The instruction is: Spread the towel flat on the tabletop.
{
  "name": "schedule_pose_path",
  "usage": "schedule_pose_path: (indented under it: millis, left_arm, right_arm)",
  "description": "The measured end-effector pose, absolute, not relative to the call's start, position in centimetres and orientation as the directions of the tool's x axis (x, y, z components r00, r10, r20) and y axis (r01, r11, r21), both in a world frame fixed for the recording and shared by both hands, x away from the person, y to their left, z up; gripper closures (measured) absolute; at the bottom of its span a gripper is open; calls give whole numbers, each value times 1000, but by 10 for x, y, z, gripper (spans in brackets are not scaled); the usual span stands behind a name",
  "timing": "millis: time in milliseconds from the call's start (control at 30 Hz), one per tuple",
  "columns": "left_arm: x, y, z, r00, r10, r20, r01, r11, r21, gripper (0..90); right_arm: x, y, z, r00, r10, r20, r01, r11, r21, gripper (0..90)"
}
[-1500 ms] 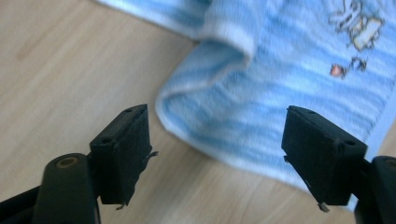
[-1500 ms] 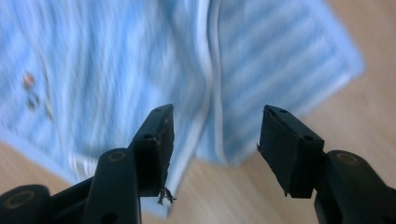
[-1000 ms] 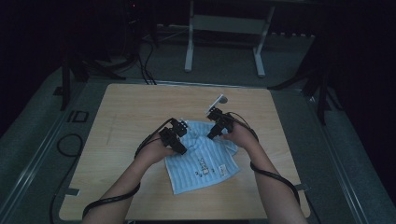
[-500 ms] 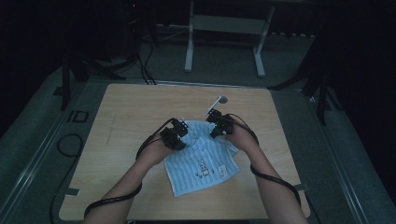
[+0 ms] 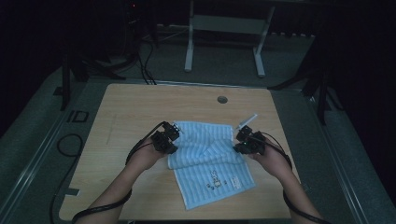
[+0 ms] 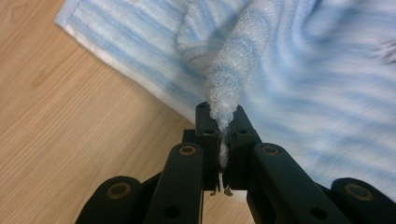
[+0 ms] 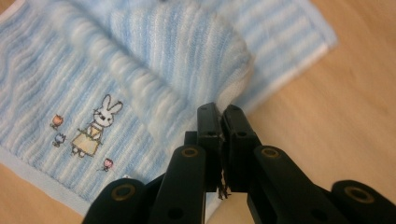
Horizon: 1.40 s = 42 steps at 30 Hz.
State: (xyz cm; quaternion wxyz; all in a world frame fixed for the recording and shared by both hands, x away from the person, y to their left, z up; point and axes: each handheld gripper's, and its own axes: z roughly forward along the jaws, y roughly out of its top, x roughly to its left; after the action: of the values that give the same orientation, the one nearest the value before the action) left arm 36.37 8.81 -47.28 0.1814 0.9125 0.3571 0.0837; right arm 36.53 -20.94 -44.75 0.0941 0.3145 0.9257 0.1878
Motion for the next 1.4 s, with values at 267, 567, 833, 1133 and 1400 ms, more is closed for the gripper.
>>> schedule_pose_path:
  millis: [267,567,833,1133,1400]
  left_arm:
    - [365,82,-482,735,678,-3,629,-679,378,860]
    - [359,78,-498,747,664,-28,627,-691,360,858]
    - [383,74,-484,711,701,61,630,-673,387,851]
    - [413,83,-515,645,763,-52,714,-576,398,835]
    - [401,84,-512,673,739,17,683,-630,370,684]
  right_arm:
    - [309,-240,-465,-776,631,3,567,694,444,869]
    - [272,-256,-489,-770,634,70,594,672,442,884]
    - [304,-252,-474,-739,672,40,614,648,450,887]
    - [317,-247,-512,-723,685,92,655,637,406,886]
    - [319,-242,-516,-737,671,81,649,669,362,743]
